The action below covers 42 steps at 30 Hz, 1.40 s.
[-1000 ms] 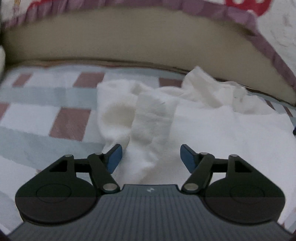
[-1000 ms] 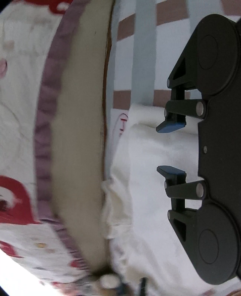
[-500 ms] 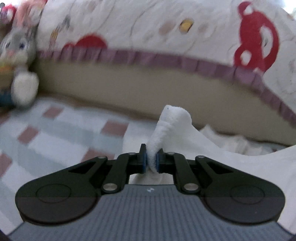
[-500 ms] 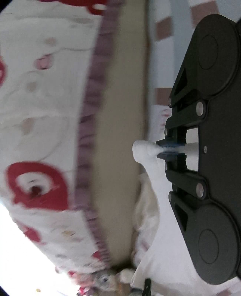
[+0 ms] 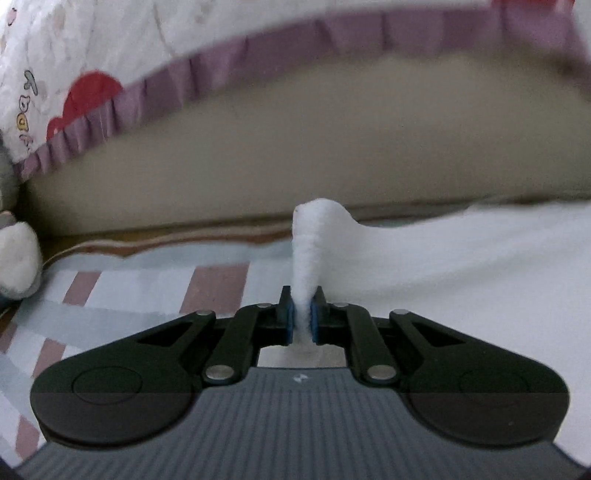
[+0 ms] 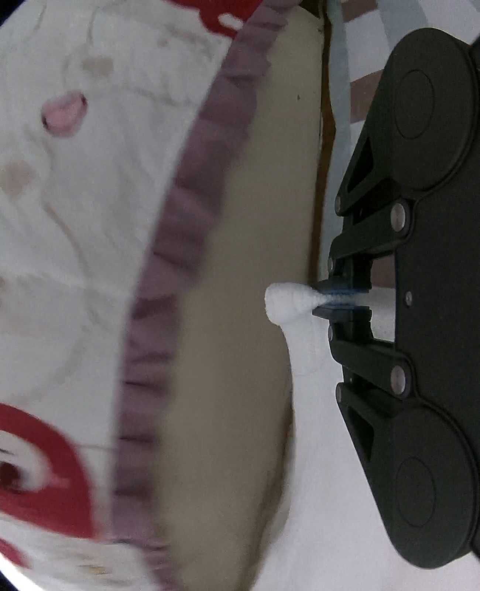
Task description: Fold clothes
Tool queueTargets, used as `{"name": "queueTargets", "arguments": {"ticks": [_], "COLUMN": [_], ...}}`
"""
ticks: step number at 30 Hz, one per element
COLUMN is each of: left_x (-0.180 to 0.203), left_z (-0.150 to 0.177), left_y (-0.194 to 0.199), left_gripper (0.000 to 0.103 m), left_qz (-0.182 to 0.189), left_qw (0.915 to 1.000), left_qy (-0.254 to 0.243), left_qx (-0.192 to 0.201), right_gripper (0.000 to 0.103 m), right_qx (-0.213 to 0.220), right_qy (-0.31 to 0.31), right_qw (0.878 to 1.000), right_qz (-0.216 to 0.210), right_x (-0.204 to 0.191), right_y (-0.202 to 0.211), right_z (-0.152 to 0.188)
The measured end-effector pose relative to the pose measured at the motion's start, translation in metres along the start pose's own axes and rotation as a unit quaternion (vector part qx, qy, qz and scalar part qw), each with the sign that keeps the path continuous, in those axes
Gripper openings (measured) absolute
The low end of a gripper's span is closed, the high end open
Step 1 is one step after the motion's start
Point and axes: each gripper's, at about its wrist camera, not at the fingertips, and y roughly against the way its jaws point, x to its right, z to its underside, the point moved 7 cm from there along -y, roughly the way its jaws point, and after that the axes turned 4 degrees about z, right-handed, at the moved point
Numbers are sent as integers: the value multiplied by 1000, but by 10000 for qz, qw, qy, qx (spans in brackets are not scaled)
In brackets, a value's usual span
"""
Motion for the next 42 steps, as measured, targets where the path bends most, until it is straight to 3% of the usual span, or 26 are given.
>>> {"name": "queueTargets", "arguments": {"ticks": [2,6,8,9,11,12,13,14,15,16,17,20,25,27,30,31,33,35,36,37,39,41,42], "left_x": [0,-10,-13,-15,-18,-18,-17,-14,-10,-8,-7,-14,-29,-33,-38,-39,-42,-43,-39,-35,-27,-23,-24], "left_z": [-1,-15,-15,-11,-4,2,9,19,29,41,57,94,148,161,170,171,174,182,187,192,202,208,209], "left_y": [-5,11,11,8,12,29,57,83,109,133,147,158,161,167,181,182,184,190,189,184,174,165,163], "left_gripper": [8,8,14,16,36,36,41,62,71,72,72,72,71,72,72,72,71,72,73,73,73,73,73], "left_qz": [-63,-7,-179,-376,-697,-803,-743,-553,-362,-192,-88,-75,-224,-451,-871,-720,-399,159,883,1693,2517,2317,2062], "left_qw": [9999,9966,9967,9971,9961,9952,9949,9947,9936,9924,9933,9940,9896,9870,9821,9797,9725,9585,9407,9103,8556,8577,8716], "left_qy": [103,535,555,547,546,540,539,575,610,661,765,1012,1381,1481,1626,1826,2242,2825,3264,3770,4506,4550,4400], "left_qx": [20,624,565,373,69,130,415,647,878,1019,866,414,-335,-423,-372,-416,-481,-364,-263,-228,-395,-604,-643], "right_gripper": [5,5,6,14,25,32,32,35,50,58,68,68,62,62,62,63,63,63,63,63,63,63,64], "right_qx": [-144,-29,-15,-286,-651,-664,-677,-689,-701,-712,-723,-474,-884,-837,-942,-960,-1002,-1105,-1226,-1326,-1387,-1455,-1487], "right_qy": [47,-153,-164,-204,-450,-675,-898,-1122,-1344,-1566,-1786,-1996,-1561,-2081,-2761,-2821,-2867,-2831,-2864,-2957,-3389,-3945,-4235], "right_qw": [9998,9997,9998,9993,9969,9954,9932,9903,9867,9823,9773,9691,9814,9725,9514,9489,9463,9451,9428,9391,9224,8977,8834], "right_qz": [105,196,146,134,-5,-152,-299,-445,-591,-737,-882,-1368,-678,-635,-985,-1034,-1110,-1204,-1190,-1143,-1227,-1319,-1348], "right_x": [0,5,7,9,13,14,15,16,17,18,19,9,7,17,14,9,0,-10,-15,-17,-18,-21,-23], "right_y": [-11,-13,-14,-21,-13,6,25,44,63,82,101,158,185,203,214,215,212,207,206,211,202,190,185], "right_z": [5,4,5,10,22,29,36,42,49,55,61,90,144,154,165,166,167,166,170,177,186,196,201]}}
